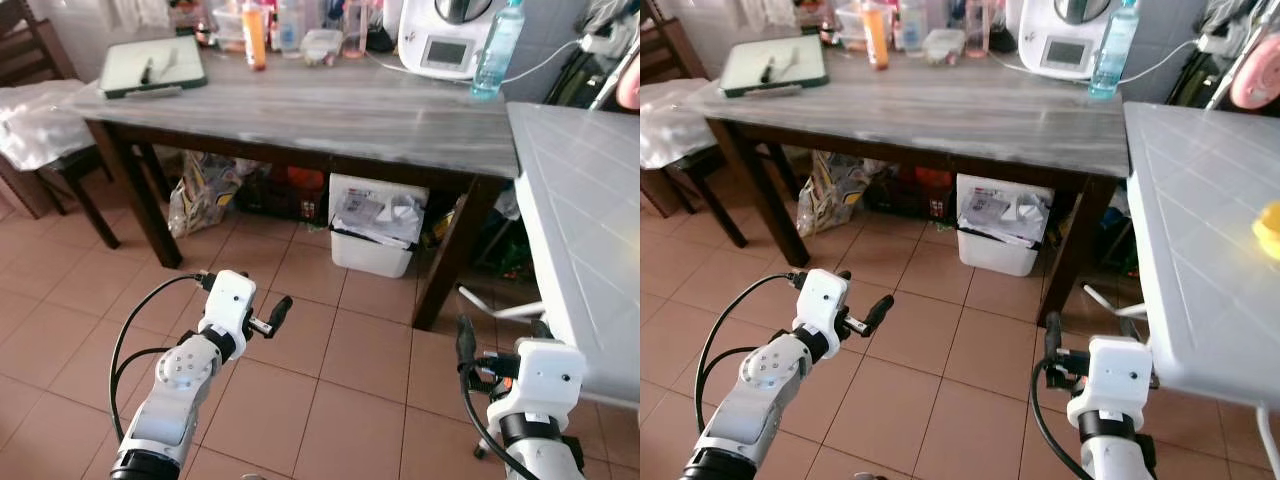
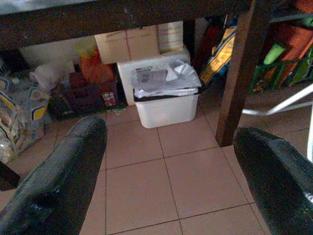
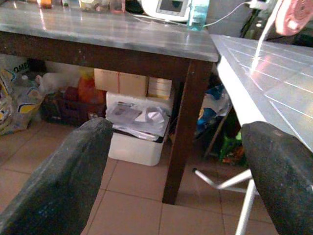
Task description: Setting the table
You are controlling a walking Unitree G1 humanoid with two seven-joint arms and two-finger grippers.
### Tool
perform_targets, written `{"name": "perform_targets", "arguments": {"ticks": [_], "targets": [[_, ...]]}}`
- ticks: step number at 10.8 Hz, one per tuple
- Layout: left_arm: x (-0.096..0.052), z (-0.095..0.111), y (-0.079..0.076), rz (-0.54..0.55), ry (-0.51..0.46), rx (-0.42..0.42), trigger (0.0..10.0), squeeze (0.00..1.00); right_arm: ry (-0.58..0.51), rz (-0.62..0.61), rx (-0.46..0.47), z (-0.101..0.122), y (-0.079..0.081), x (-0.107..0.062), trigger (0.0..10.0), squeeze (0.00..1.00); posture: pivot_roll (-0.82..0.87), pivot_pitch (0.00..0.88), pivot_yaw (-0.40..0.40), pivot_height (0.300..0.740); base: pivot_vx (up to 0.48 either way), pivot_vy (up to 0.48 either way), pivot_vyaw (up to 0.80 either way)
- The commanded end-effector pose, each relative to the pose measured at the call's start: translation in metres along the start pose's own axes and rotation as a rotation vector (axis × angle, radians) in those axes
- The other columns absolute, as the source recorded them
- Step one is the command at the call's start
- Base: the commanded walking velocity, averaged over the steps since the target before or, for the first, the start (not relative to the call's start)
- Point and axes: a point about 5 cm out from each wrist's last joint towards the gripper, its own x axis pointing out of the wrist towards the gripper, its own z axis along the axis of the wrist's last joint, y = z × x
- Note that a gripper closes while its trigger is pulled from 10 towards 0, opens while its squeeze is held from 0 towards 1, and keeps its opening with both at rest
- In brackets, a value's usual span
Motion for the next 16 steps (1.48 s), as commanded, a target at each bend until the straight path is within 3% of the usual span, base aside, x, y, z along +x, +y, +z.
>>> {"name": "perform_targets", "arguments": {"ticks": [1,6,11,16], "targets": [[0.000,-0.001,0.002,-0.003,0.007,0.010,10.0,0.00,0.013,-0.012,0.000,-0.003,-0.001,-0.001,10.0,0.00,0.05,0.058,0.031,0.740,-0.281,0.000,0.00],[0.005,0.003,0.003,-0.033,-0.006,-0.019,10.0,0.00,0.010,-0.024,0.000,-0.003,0.000,0.000,10.0,0.00,0.05,0.060,0.038,0.740,0.000,0.000,0.00],[0.008,0.009,-0.007,-0.085,-0.040,-0.033,10.0,0.00,-0.003,-0.034,-0.023,0.001,-0.003,-0.002,10.0,0.00,0.04,0.068,0.039,0.740,0.000,0.000,0.00],[0.010,0.010,-0.009,-0.086,-0.041,-0.050,10.0,0.00,-0.008,-0.033,-0.032,0.002,-0.004,0.000,10.0,0.00,0.04,0.069,0.034,0.740,0.000,-0.330,0.00]]}}
